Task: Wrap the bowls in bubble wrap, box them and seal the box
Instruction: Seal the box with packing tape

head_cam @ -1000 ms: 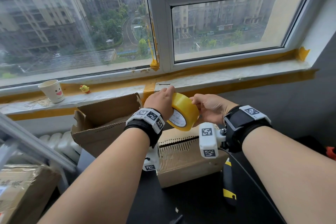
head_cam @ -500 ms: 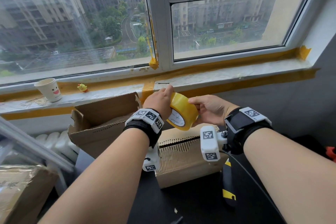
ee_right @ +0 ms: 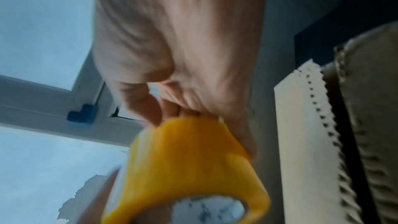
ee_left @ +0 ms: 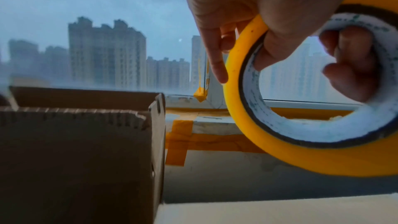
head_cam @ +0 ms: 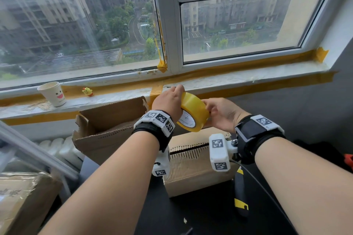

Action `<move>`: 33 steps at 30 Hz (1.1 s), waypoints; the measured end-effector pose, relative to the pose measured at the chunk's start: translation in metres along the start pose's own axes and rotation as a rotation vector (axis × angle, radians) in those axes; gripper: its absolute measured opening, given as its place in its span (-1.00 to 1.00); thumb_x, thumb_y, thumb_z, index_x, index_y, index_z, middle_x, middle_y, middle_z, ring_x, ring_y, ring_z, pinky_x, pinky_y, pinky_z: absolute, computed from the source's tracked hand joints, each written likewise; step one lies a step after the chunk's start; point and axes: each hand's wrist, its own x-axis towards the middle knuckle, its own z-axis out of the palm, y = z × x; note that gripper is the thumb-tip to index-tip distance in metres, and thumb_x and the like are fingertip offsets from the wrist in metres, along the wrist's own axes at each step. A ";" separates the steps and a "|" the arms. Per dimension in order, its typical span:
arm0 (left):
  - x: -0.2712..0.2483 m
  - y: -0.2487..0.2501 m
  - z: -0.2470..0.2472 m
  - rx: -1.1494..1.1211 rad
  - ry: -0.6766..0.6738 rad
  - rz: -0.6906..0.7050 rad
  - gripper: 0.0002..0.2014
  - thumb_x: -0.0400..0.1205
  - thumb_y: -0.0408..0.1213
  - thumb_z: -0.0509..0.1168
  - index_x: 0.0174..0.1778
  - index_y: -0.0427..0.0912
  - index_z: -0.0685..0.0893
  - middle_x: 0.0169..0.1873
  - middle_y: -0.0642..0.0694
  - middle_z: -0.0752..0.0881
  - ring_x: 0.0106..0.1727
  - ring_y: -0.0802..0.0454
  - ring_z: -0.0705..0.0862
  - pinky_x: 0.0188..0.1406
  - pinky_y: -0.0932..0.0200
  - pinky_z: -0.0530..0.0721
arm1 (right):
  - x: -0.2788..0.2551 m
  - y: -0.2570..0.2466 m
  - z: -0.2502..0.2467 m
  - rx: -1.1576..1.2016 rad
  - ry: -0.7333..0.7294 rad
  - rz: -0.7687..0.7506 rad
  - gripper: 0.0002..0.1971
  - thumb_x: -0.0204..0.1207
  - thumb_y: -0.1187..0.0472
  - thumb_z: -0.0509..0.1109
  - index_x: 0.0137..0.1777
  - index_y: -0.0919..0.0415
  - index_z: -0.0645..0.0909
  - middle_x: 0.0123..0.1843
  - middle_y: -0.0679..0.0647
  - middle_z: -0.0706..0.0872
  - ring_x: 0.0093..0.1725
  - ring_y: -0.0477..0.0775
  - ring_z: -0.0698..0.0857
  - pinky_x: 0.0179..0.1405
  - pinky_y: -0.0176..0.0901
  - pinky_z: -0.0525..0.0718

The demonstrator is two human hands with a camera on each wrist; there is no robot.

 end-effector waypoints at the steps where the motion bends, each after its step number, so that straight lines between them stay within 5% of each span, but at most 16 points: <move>1: 0.000 -0.003 0.000 -0.039 -0.012 -0.031 -0.60 0.56 -0.46 0.22 0.31 -0.10 0.41 0.16 -0.09 0.61 -0.01 -0.10 0.60 -0.17 0.06 0.57 | -0.003 -0.002 -0.003 0.006 -0.048 0.018 -0.62 0.56 0.41 0.08 0.27 0.35 0.61 0.02 0.30 0.70 0.01 0.28 0.66 0.20 0.38 0.63; 6: -0.003 -0.018 0.009 -0.401 -0.126 -0.243 -0.70 0.64 -0.29 0.22 0.30 -0.08 0.47 0.05 -0.11 0.66 -0.02 -0.11 0.66 0.02 -0.05 0.69 | -0.006 -0.011 -0.012 -0.288 -0.082 0.051 -0.80 0.53 0.45 0.33 0.03 0.18 0.68 -0.08 0.11 0.72 0.10 0.17 0.60 0.30 0.23 0.40; 9: -0.005 -0.017 0.008 -0.480 -0.182 -0.234 -0.60 0.60 -0.30 0.34 0.37 -0.09 0.53 0.15 -0.11 0.69 0.10 -0.09 0.69 0.12 -0.09 0.72 | -0.007 -0.015 -0.010 -0.290 -0.057 0.025 -0.85 0.55 0.40 0.37 0.07 0.25 0.68 -0.11 0.15 0.78 -0.06 0.13 0.71 0.09 0.06 0.63; 13: -0.001 -0.006 0.002 -0.397 -0.149 -0.183 -0.62 0.59 -0.45 0.21 0.22 -0.03 0.76 0.07 -0.05 0.78 -0.05 -0.04 0.71 0.03 0.04 0.74 | -0.005 -0.013 -0.005 -0.446 0.075 -0.018 -0.80 0.48 0.37 0.49 0.10 0.32 0.70 -0.05 0.23 0.75 -0.05 0.20 0.70 0.00 0.03 0.68; 16: -0.002 0.002 0.000 -0.290 -0.119 -0.172 -0.62 0.60 -0.42 0.19 0.23 -0.04 0.76 0.17 -0.07 0.75 0.09 -0.07 0.71 0.08 0.11 0.68 | -0.004 -0.009 -0.001 -0.544 0.142 -0.056 -0.85 0.40 0.31 0.59 -0.05 0.23 0.74 0.03 0.26 0.75 0.10 0.29 0.68 0.23 0.19 0.63; 19: -0.004 0.006 0.000 -0.210 -0.073 -0.154 -0.66 0.62 -0.35 0.21 0.24 -0.03 0.74 0.19 -0.07 0.74 0.14 -0.07 0.69 0.03 0.16 0.61 | -0.005 -0.011 0.005 -0.639 0.181 -0.072 -0.84 0.39 0.20 0.61 -0.07 0.13 0.73 0.06 0.18 0.74 0.13 0.25 0.66 0.26 0.18 0.60; 25: -0.006 0.009 -0.004 -0.131 -0.017 -0.153 -0.71 0.60 -0.38 0.22 0.06 -0.04 0.82 0.08 -0.05 0.77 0.04 -0.07 0.70 -0.12 0.19 0.56 | -0.012 -0.014 0.011 -0.794 0.154 -0.081 -0.77 0.44 0.13 0.58 0.05 0.16 0.73 0.06 0.10 0.72 0.06 0.09 0.63 0.03 -0.05 0.52; 33: -0.009 0.012 -0.006 -0.010 -0.013 -0.167 -0.79 0.56 -0.34 0.27 -0.03 -0.12 0.81 -0.07 -0.09 0.78 -0.10 -0.09 0.72 -0.11 0.07 0.73 | -0.018 -0.016 0.019 -0.918 0.151 -0.086 -0.68 0.44 0.12 0.58 0.16 0.23 0.76 0.07 0.11 0.72 0.07 0.09 0.63 0.01 -0.09 0.51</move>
